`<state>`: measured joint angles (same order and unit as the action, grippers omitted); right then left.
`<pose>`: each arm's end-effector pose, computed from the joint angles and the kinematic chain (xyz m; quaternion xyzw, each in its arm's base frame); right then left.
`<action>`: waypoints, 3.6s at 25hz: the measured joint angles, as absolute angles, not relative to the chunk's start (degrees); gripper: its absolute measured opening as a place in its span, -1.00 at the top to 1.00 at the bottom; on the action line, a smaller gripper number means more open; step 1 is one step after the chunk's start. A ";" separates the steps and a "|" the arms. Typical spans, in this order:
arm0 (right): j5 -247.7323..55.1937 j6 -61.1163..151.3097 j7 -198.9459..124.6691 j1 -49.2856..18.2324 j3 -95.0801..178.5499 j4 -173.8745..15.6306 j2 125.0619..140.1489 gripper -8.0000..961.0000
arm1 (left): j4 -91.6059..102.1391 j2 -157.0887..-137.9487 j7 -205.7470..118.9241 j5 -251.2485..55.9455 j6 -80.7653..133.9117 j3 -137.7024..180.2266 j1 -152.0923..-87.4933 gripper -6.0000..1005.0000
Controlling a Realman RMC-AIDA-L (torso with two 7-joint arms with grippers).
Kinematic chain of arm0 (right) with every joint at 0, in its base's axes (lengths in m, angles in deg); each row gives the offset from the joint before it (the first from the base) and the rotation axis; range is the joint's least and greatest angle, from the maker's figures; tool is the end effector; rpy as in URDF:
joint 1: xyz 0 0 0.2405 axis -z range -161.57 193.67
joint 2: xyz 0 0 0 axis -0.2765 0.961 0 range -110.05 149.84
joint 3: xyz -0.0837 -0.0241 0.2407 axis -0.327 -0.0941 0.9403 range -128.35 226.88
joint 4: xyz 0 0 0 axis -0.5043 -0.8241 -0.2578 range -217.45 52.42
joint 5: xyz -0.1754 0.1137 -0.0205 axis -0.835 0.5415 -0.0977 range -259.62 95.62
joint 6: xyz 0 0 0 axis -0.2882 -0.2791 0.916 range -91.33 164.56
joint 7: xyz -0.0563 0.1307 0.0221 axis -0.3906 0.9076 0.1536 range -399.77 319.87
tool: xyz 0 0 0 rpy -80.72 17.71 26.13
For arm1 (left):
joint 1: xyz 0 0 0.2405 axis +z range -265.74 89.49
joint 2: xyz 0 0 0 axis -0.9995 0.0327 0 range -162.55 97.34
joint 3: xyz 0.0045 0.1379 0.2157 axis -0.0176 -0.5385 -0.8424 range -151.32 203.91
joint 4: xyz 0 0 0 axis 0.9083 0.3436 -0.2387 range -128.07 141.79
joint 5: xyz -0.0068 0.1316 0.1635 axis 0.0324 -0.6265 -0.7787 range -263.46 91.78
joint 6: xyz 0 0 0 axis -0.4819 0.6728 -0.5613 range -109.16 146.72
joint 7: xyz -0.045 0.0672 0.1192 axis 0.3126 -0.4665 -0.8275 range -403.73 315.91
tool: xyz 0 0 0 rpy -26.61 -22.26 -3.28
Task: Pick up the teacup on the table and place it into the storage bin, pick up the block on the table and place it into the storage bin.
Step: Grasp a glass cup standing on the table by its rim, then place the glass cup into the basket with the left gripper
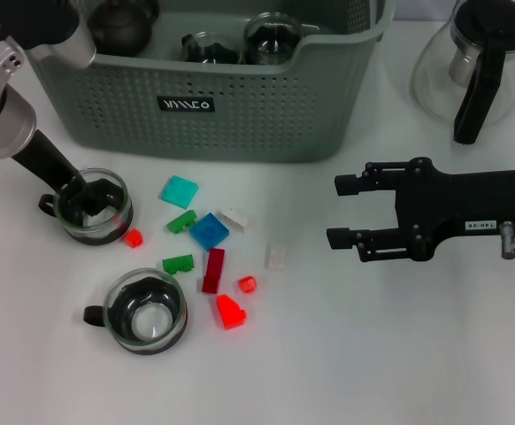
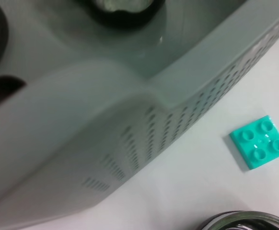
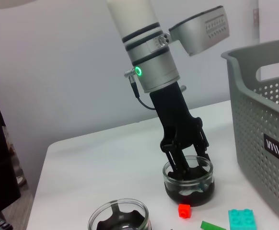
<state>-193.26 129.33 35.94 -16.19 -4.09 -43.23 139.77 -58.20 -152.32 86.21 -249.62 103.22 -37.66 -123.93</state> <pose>0.2237 0.3194 -0.0294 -0.9693 0.1121 0.2171 0.0269 -0.2594 0.3694 0.0290 -0.8890 -0.3213 0.2480 0.2121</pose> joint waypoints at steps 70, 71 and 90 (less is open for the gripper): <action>-193.36 129.95 37.86 -17.24 -4.41 -43.23 139.74 -0.59 | -45.60 -141.33 96.04 -228.75 91.51 -27.98 -145.15 0.87; -193.36 129.94 37.87 -17.26 -4.36 -43.23 139.77 -0.59 | -45.71 -143.73 96.80 -236.36 88.66 -29.30 -145.75 0.87; -193.36 129.18 38.01 -17.32 -4.09 -43.23 139.74 -0.59 | -35.25 -148.60 97.00 -249.54 75.26 -42.69 -148.38 0.83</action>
